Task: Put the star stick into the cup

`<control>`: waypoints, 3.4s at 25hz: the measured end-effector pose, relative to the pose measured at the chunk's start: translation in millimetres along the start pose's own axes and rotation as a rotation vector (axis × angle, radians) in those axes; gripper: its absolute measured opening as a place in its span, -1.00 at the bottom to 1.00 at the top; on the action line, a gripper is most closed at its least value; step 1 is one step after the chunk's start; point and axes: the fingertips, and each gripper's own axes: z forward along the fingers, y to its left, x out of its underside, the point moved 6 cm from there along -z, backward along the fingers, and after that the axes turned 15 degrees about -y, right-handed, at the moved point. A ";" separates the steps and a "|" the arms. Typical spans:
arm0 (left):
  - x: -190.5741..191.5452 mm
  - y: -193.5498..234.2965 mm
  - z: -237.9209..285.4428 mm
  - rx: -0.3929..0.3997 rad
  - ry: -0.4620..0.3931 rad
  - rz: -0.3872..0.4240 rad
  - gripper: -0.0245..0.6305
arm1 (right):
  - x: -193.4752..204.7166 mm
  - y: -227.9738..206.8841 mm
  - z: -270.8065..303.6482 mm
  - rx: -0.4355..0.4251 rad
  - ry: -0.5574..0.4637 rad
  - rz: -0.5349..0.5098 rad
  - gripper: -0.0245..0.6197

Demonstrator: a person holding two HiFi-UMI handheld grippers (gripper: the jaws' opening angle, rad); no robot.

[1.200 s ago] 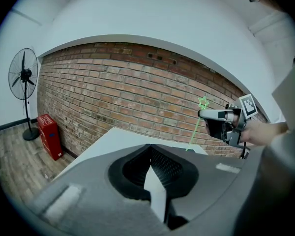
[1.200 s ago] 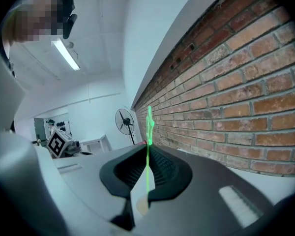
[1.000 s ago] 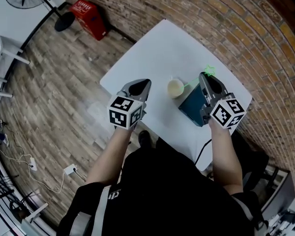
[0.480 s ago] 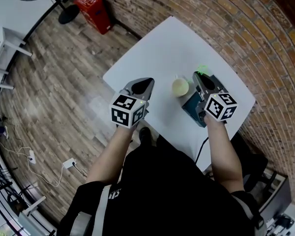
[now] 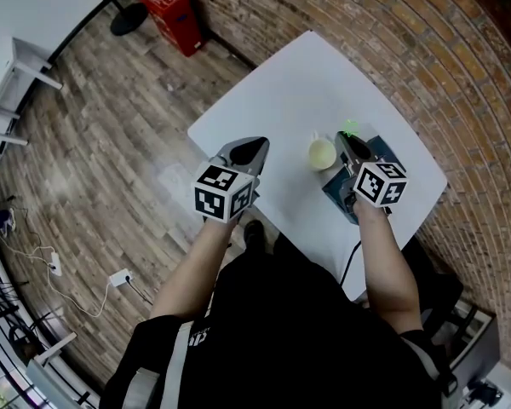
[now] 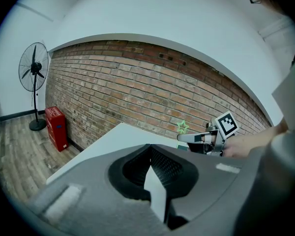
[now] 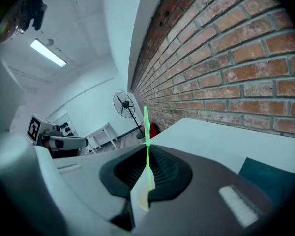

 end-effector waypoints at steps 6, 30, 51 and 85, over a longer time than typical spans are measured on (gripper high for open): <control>-1.2 7.6 -9.2 -0.010 0.004 -0.011 -0.91 | 4.6 -4.0 4.6 0.039 0.005 0.042 -0.86; -13.3 8.1 -39.9 0.042 -0.045 -0.034 -0.91 | 17.7 17.9 -34.4 0.156 0.018 0.090 -0.42; -69.3 -7.3 -64.7 0.122 -0.165 0.094 -0.91 | -46.1 95.7 -80.8 0.047 -0.165 -0.142 -0.89; -120.5 -88.2 -11.7 0.042 -0.253 0.192 -0.91 | -146.8 48.4 -207.7 -0.071 -0.496 -0.257 -0.93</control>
